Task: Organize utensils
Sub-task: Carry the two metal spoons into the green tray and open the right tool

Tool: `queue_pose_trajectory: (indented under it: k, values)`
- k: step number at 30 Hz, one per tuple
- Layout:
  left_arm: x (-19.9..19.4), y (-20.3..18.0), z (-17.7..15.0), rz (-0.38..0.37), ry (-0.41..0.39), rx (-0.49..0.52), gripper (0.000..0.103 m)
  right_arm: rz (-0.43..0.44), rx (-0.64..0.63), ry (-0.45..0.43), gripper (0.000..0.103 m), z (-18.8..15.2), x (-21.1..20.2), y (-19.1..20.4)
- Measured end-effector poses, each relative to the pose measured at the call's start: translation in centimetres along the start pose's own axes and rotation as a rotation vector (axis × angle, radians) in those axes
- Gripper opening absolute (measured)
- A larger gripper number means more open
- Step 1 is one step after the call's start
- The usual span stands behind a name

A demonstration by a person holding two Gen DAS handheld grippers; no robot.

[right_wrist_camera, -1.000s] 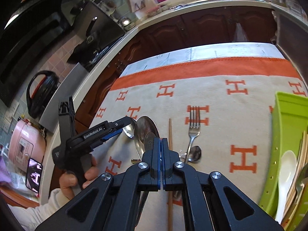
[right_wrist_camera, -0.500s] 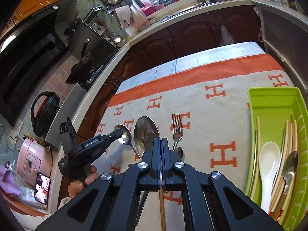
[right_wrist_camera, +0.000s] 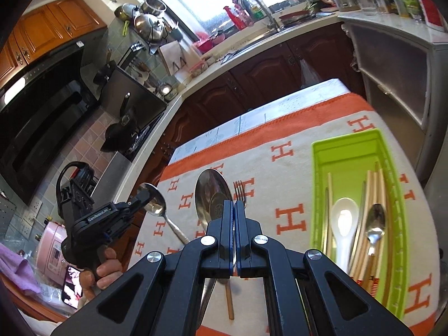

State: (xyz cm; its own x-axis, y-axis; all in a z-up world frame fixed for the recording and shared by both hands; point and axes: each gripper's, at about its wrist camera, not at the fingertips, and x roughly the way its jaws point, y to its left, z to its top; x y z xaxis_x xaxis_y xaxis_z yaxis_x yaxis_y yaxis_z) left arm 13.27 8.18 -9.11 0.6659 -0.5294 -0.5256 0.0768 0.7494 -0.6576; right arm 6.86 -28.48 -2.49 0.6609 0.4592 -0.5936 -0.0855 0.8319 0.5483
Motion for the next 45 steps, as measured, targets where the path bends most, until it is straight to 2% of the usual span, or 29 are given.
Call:
queue_pose_trajectory:
  k: [5, 12, 17, 23, 29, 32, 39, 42, 44, 45]
  values:
    - [-0.7, -4.2, -0.6, -0.085, 0.046, 0.057, 0.003, -0.049, 0.044, -0.073, 0.0, -0.6, -4.4, -1.7]
    - [3.1, -11.6, -3.6, -0.164, 0.2, 0.17, 0.003, -0.245, 0.094, -0.128, 0.0, -3.2, -8.7, -6.7]
    - [8.6, -15.2, -7.1, -0.158, 0.324, 0.253, 0.003, -0.34, 0.144, -0.122, 0.0, -5.3, -9.5, -10.6]
    - [14.1, -17.1, -10.4, -0.102, 0.436, 0.321, 0.002, -0.388, 0.15, -0.087, 0.001, -7.2, -8.7, -13.4]
    - [17.5, -17.5, -11.4, -0.034, 0.474, 0.376, 0.002, -0.413, 0.1, -0.073, 0.004, -6.8, -5.6, -13.0]
    - [18.5, -17.1, -11.5, -0.003, 0.479, 0.384, 0.002, -0.395, 0.104, -0.073, 0.005, -5.9, -4.2, -12.8]
    - [18.4, -16.6, -11.8, 0.018, 0.485, 0.381, 0.003, -0.378, 0.089, -0.097, 0.006, -4.8, -3.6, -11.8]
    - [17.5, -16.8, -11.9, 0.028, 0.464, 0.391, 0.009, -0.37, 0.091, -0.101, 0.006, -4.5, -3.6, -11.7]
    - [16.6, -16.8, -11.9, 0.038, 0.448, 0.399, 0.017, -0.367, 0.089, -0.097, 0.006, -4.4, -3.4, -11.5]
    - [16.1, -16.7, -11.9, 0.046, 0.438, 0.403, 0.018, -0.365, 0.087, -0.096, 0.006, -4.4, -3.5, -11.4]
